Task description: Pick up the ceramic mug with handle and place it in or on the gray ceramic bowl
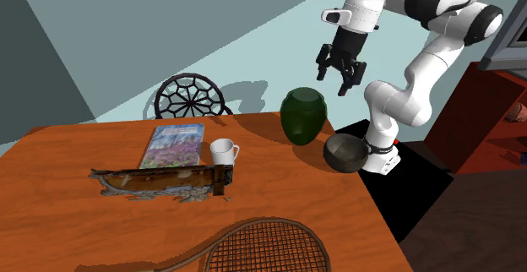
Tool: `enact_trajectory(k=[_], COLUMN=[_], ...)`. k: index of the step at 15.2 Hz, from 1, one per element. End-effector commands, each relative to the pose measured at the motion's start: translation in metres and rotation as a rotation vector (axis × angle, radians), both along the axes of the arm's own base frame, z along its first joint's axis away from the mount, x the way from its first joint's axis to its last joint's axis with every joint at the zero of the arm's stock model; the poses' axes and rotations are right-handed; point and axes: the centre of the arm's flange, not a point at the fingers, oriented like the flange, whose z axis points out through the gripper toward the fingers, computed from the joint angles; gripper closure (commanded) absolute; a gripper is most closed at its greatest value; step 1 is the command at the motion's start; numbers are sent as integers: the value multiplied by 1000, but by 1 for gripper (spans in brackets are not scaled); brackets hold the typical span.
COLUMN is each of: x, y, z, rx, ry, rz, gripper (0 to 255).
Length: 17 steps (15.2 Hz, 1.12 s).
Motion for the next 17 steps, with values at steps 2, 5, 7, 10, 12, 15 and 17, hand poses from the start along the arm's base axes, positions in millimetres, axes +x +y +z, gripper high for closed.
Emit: enact_trajectory(k=[2,5,7,10,12,15,17], x=[9,36,53,80,98,124,142], y=[-8,-33,-49,-73,-89,-112,-127], z=[-7,-26,-40,-61,-75,-97,-111], rx=[5,20,31,46,56,72,82], ry=[2,7,11,16,20,26,29], rz=[1,4,6,9,11,14,16], gripper=[0,0,0,0,0,0,0])
